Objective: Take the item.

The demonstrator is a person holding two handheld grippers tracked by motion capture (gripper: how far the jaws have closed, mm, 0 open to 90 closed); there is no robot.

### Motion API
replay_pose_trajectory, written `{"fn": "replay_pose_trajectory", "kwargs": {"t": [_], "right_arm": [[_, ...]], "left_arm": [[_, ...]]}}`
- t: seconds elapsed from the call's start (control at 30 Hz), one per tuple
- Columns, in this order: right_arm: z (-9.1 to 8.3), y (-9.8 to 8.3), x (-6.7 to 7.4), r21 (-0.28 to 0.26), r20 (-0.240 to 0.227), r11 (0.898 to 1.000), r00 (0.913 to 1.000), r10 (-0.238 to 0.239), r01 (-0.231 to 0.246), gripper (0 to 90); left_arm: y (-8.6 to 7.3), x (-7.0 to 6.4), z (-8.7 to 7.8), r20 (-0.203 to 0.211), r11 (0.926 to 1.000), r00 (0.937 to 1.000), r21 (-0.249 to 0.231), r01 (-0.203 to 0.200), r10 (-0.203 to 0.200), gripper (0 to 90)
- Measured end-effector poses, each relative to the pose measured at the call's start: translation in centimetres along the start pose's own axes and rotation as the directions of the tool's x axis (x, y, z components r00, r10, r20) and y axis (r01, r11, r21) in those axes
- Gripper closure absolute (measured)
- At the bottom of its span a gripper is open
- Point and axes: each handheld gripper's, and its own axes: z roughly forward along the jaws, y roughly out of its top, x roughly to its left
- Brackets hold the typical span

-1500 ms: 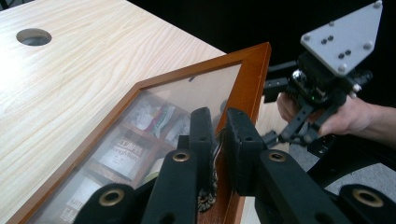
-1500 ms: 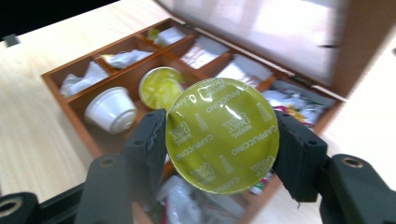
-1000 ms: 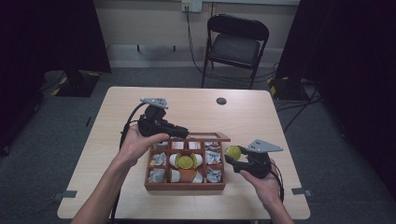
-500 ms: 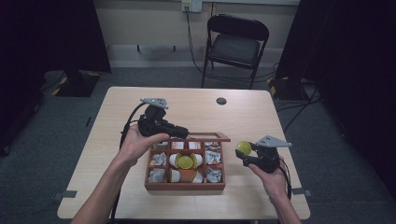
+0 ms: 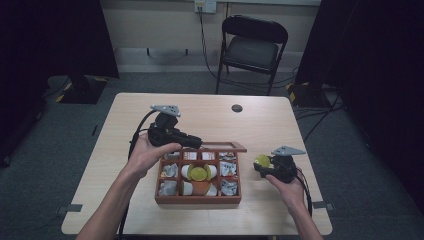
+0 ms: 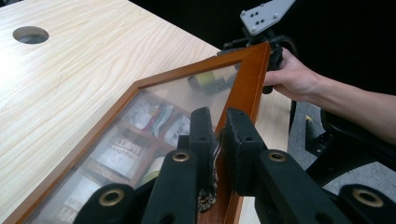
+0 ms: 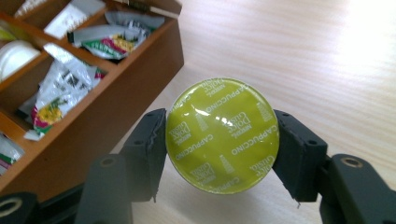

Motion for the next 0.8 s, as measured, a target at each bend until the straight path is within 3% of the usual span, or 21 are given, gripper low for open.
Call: {"fn": "replay_pose_trajectory", "kwargs": {"t": [0.53, 0.8], "right_arm": [[1.6, -0.5, -0.1, 0.059, 0.006, 0.998, 0.9999, -0.012, 0.012, 40.4], [2.1, -0.9, -0.3, 0.057, 0.022, 0.998, 0.9997, -0.009, 0.008, 40.4]], "left_arm": [[0.0, 0.0, 0.0, 0.003, 1.0, 1.0, 0.005, 0.0, 0.0, 81.6], [0.0, 0.0, 0.0, 0.003, 1.0, 1.0, 0.004, -0.003, 0.003, 81.7]]}}
